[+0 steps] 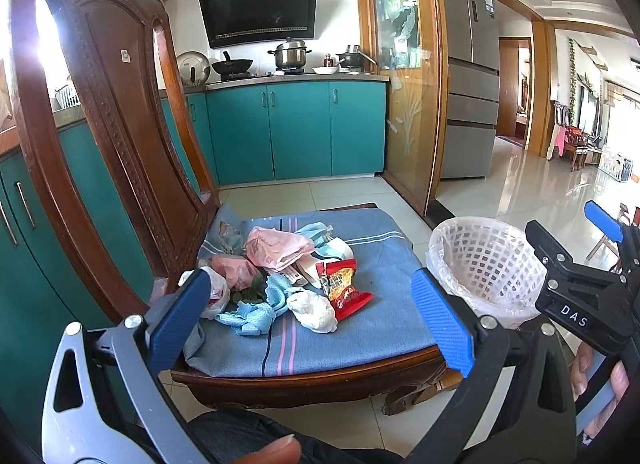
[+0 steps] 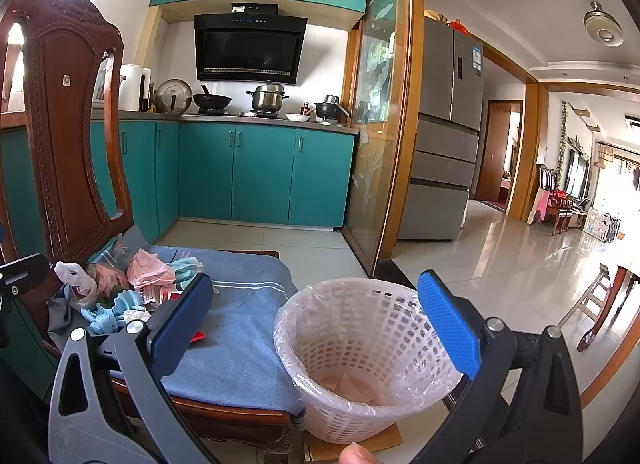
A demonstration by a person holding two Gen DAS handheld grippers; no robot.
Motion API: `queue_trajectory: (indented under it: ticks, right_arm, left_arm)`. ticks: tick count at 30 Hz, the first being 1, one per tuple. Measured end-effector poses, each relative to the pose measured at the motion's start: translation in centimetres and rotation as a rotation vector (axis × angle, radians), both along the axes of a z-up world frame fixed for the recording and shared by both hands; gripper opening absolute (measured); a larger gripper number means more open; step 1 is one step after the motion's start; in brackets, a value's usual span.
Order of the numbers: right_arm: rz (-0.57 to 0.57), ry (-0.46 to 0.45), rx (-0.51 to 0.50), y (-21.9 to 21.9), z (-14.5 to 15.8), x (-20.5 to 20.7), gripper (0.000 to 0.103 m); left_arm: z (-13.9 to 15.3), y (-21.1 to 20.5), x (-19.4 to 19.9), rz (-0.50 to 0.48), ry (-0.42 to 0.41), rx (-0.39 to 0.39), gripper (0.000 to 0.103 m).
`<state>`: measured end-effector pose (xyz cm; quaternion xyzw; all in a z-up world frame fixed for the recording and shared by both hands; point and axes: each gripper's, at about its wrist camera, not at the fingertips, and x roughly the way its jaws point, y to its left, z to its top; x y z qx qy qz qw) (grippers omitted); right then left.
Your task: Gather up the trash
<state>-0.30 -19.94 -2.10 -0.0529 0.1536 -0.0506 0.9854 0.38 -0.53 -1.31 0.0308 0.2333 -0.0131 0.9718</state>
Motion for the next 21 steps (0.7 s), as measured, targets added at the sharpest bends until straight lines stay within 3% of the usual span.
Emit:
queue_trajectory:
  ticks: [21]
  right_arm:
    - [-0.001,-0.001,0.001,-0.07,0.05,-0.06,0.100]
  left_arm:
    - [0.04,-0.08,0.25,0.004,0.019,0.004,0.100]
